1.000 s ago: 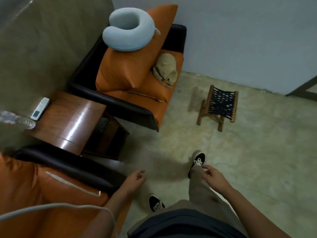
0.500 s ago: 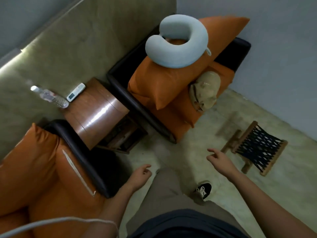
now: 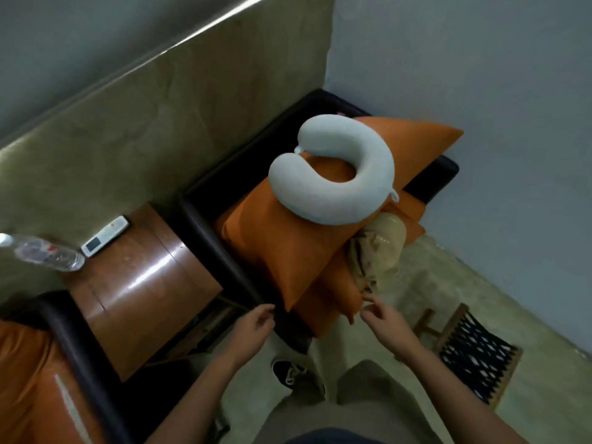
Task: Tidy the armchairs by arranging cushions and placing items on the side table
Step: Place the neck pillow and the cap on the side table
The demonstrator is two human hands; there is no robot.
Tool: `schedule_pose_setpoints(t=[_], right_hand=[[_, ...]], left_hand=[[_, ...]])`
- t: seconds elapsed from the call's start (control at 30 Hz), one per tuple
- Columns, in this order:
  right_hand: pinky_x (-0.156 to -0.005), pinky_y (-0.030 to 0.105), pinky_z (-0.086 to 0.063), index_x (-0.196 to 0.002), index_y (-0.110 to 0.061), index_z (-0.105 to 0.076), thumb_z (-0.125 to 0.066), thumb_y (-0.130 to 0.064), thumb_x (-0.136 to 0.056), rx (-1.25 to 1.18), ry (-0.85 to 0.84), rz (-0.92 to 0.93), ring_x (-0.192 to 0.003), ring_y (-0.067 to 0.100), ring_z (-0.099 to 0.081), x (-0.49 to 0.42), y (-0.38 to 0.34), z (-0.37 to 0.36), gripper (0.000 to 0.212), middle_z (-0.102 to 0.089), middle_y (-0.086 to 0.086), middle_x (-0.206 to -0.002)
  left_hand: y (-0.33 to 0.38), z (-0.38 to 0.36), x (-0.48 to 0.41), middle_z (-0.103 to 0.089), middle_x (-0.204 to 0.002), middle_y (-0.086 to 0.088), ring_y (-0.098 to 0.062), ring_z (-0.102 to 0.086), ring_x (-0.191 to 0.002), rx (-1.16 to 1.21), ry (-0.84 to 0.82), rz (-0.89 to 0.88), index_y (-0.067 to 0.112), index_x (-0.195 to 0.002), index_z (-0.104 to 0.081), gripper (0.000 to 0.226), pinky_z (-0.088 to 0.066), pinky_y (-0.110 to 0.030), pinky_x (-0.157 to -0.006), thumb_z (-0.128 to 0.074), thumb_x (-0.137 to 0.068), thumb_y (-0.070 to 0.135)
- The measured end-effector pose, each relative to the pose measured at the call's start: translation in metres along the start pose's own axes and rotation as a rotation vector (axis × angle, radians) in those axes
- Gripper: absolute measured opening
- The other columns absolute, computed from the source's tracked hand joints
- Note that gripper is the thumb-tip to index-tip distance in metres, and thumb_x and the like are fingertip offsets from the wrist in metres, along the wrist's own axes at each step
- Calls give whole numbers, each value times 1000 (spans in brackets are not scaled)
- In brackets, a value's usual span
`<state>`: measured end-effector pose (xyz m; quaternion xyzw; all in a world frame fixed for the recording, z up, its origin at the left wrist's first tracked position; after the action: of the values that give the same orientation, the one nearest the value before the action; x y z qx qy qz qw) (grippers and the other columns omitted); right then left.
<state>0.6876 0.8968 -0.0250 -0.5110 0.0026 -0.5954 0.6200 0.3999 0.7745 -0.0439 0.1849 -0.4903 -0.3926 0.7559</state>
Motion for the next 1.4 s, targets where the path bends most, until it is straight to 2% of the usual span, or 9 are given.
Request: schedule_pose_setpoints(t=[0.1,0.2,0.37,0.47,0.53,0.63,0.77,0.93,1.4], right_hand=[[-84,26,-51,-138,-29,-53,-55,-26,-100,-56,59,89,-101,7,-62,-24,-41,26,38,-66,-1,-120],[-78,24,-51,-115,-43,-61,-57,-20,-99,-107,163,237,-94,0,-64,-51,-83,56,28,-69,-13,-107],[-67,26,-55,-111,-19,-72,-56,-10,-99,-184,404,437,-80,6,-68,-98,-143,124,23,-73,-8,-90],[-68,31,-55,-109,-21,-72,-59,-10,-97,-200,471,515,-79,10,-67,-137,-174,165,21,-73,-8,-91],[-85,39,-55,-115,-25,-69,-62,-20,-96,-115,489,555,-99,15,-64,-172,-191,191,21,-71,-5,-106],[-108,58,-38,-137,-38,-52,-64,-45,-93,236,375,546,-131,24,-44,-233,-212,218,47,-54,-1,-139],[-119,62,-18,-151,-55,-20,-63,-62,-86,552,76,550,-152,30,-11,-293,-227,230,79,-15,-1,-166],[-117,55,-28,-152,-58,-10,-67,-59,-84,616,-123,508,-150,30,-14,-314,-219,220,89,-3,-9,-166],[-103,65,-40,-142,-68,-7,-76,-36,-83,517,-47,647,-137,42,-29,-289,-212,175,97,-20,6,-157]], left_hand=[[36,24,-18,-62,-126,11,0,-58,-112,70,58,-61,29,-137,-55,35,-46,-17,-88,-53,-102,31],[74,41,-39,-67,-118,15,5,-61,-108,160,177,-136,30,-129,-63,29,-53,-27,-96,-56,-101,28],[139,61,-66,-64,-114,18,7,-59,-105,217,468,-231,33,-127,-61,28,-55,-27,-89,-57,-100,26],[174,71,-85,-51,-133,13,0,-53,-115,256,565,-195,34,-142,-45,46,-52,-30,-92,-58,-98,36],[193,73,-103,-33,-151,9,-11,-45,-130,329,505,-110,36,-154,-25,76,-49,-38,-99,-61,-90,56],[213,66,-128,-14,-163,12,-20,-29,-146,436,443,-34,47,-154,-7,105,-39,-54,-113,-61,-72,81],[227,39,-154,13,-165,9,-26,-5,-153,373,487,85,51,-153,4,107,-25,-53,-120,-69,-77,69],[238,14,-173,13,-164,2,-31,-7,-152,445,580,166,57,-150,11,113,-28,-54,-116,-75,-76,60],[213,48,-138,7,-160,21,-18,-13,-148,503,718,74,54,-153,-7,101,-30,-40,-117,-75,-80,39]])
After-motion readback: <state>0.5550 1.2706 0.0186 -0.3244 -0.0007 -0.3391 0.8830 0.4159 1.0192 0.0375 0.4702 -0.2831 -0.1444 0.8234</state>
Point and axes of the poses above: each hand's wrist, its own x-axis away from the middle knuckle, its own z-axis out of the back of the hand, y = z × x, the point moved 1 cm from there along -x, towards the middle knuckle
